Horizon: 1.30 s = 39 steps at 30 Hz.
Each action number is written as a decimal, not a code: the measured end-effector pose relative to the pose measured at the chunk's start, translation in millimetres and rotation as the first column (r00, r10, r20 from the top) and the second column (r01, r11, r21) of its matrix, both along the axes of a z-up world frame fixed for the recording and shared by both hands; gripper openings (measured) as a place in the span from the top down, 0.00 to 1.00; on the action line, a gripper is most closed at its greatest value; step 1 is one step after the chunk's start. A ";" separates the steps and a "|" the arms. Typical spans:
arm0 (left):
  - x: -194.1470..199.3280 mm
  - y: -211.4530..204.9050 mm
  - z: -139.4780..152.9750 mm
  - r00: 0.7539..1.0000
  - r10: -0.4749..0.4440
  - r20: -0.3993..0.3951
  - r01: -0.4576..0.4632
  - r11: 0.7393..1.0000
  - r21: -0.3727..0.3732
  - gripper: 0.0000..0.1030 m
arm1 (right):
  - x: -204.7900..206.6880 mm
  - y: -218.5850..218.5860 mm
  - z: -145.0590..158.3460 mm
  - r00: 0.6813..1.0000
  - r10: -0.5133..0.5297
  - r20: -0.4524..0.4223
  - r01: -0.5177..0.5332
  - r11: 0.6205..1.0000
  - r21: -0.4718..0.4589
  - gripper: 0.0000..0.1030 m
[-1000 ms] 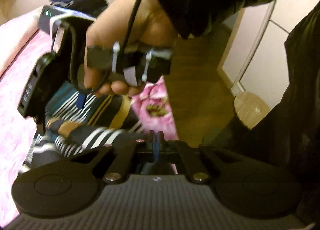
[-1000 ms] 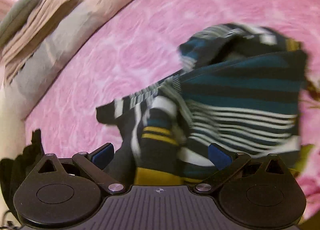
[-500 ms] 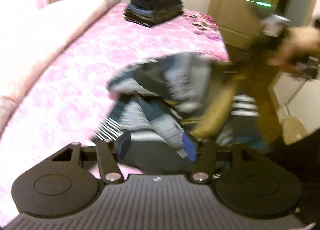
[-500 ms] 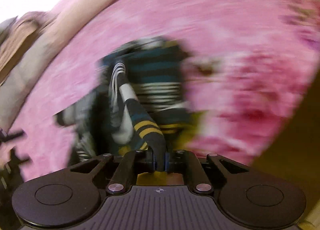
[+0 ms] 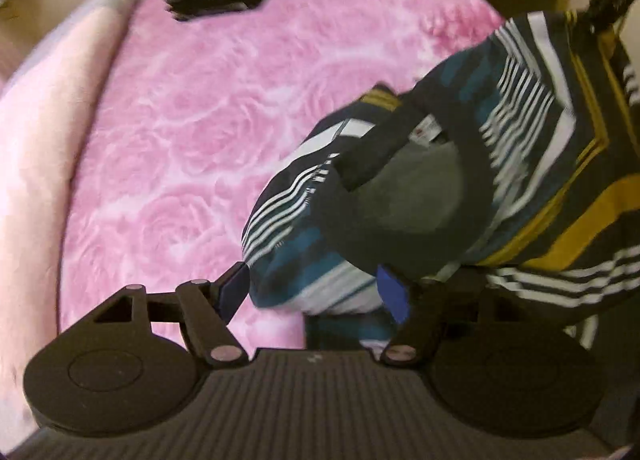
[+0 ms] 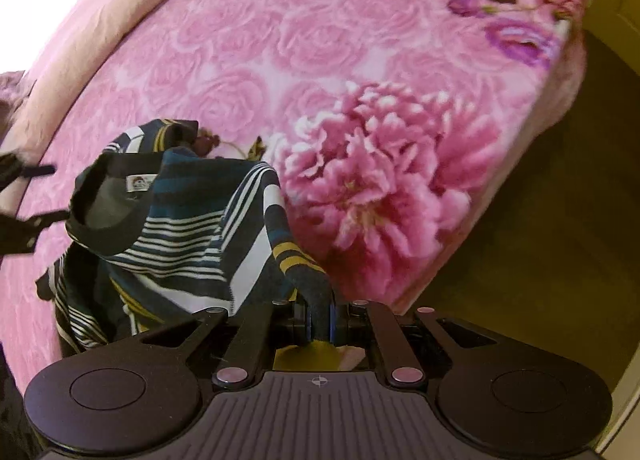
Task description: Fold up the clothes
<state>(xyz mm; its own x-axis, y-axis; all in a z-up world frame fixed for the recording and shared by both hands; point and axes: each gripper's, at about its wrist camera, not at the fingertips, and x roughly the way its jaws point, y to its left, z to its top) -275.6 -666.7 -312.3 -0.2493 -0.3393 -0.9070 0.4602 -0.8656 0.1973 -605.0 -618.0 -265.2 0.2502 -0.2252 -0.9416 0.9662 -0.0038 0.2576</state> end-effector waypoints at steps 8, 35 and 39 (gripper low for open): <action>-21.7 -44.4 -41.3 0.996 -0.074 0.040 0.058 0.953 0.297 0.92 | -21.9 -48.0 -26.0 0.990 0.116 0.082 -0.121 0.991 0.053 0.94; 164.1 322.4 344.0 0.756 0.530 -0.385 -0.655 0.621 -0.431 0.94 | 86.2 111.4 253.2 0.923 0.377 0.083 -0.200 0.650 -0.733 0.94; 158.7 307.3 389.8 0.764 0.502 -0.406 -0.645 0.602 -0.470 0.94 | 73.6 121.2 303.6 0.935 0.347 0.075 -0.149 0.575 -0.804 0.94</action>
